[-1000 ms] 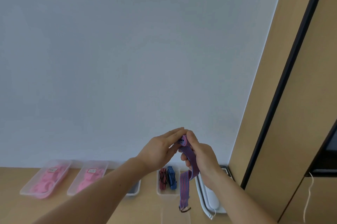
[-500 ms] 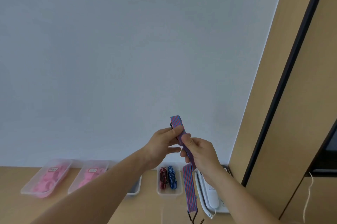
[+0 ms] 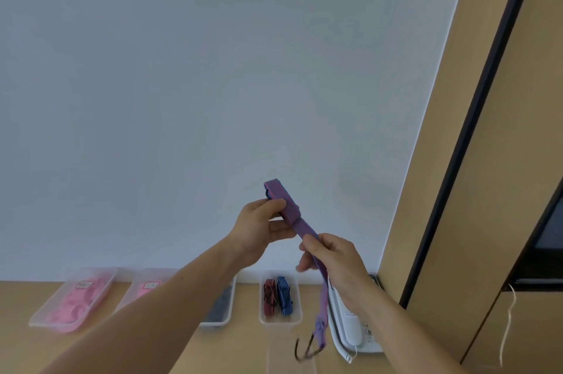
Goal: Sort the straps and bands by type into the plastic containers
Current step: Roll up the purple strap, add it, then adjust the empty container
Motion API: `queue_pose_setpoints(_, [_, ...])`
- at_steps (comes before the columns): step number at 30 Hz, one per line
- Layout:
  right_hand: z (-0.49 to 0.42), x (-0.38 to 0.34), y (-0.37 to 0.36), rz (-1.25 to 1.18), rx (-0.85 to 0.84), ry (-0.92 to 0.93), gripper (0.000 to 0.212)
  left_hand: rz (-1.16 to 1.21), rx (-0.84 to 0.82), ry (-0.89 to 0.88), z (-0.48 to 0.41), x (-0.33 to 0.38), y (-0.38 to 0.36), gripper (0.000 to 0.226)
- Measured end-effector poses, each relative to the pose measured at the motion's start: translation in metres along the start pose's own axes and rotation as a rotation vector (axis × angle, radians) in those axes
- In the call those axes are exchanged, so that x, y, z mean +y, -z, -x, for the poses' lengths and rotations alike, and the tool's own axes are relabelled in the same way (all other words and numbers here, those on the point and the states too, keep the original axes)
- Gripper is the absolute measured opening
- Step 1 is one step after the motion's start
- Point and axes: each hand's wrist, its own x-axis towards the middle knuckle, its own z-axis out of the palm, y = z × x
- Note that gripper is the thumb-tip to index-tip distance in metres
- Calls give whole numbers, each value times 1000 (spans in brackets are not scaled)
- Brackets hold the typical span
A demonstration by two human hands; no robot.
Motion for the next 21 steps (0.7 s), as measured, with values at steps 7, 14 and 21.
queue_pose_setpoints(7, [1, -3, 2, -57, -70, -80, 19, -216, -56, -51, 0, -2, 1, 19])
queue_pose_setpoints(14, [3, -8, 1, -18, -41, -84, 36, -749, -89, -313, 2, -14, 7, 14])
queue_pose_setpoints(21, [2, -17, 3, -63, 20, -120, 65, -1152, -179, -718, 10, -29, 15, 33])
